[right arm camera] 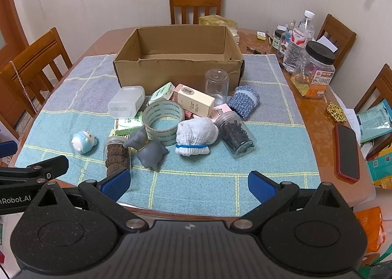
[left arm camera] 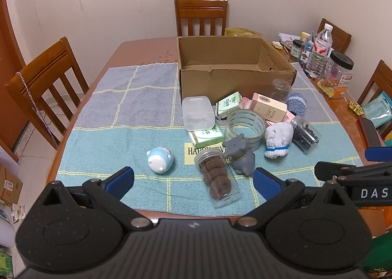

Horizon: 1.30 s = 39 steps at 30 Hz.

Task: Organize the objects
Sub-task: 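Move the left tool toward the blue-white toy while the right tool approaches the cookie jar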

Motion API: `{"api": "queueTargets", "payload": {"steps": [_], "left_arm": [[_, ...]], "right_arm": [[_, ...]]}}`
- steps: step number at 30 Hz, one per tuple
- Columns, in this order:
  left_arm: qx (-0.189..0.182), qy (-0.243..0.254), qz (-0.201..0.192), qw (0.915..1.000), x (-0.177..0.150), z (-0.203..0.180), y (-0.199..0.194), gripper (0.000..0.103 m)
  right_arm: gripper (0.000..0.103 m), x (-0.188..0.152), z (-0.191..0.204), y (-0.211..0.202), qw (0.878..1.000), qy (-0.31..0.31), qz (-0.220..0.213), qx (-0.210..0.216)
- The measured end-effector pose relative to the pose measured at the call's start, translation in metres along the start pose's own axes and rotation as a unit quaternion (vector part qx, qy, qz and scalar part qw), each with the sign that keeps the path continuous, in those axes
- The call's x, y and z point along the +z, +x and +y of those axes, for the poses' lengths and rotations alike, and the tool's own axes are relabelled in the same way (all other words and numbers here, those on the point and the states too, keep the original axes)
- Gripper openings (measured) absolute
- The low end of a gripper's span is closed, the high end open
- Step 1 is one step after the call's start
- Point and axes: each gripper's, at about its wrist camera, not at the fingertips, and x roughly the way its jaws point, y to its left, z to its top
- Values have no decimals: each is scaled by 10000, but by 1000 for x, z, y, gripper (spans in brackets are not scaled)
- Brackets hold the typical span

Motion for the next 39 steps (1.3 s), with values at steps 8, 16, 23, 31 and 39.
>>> {"api": "queueTargets", "payload": {"steps": [8,16,23,31,39], "left_arm": [[30,-38,-35,10000,2,-3,2,102],[77,-21,-72,9999,3,-8,4,102],[96,-79,-90,9999,1,-12,5,102],[179,-42,-148,9997,-3,-17,8,102],[-116,-10,-253,9996,-8,-10,20,102]], "right_arm": [[103,1,-3,3,10000,-22,26,35],[103,2,-7,6,10000,-45,8,77],[103,3,-15,9,9998,-118,-18,162],[103,1,-21,12,9994,-196,-30,275],[103,0,-20,16,9994,-195,-14,272]]}}
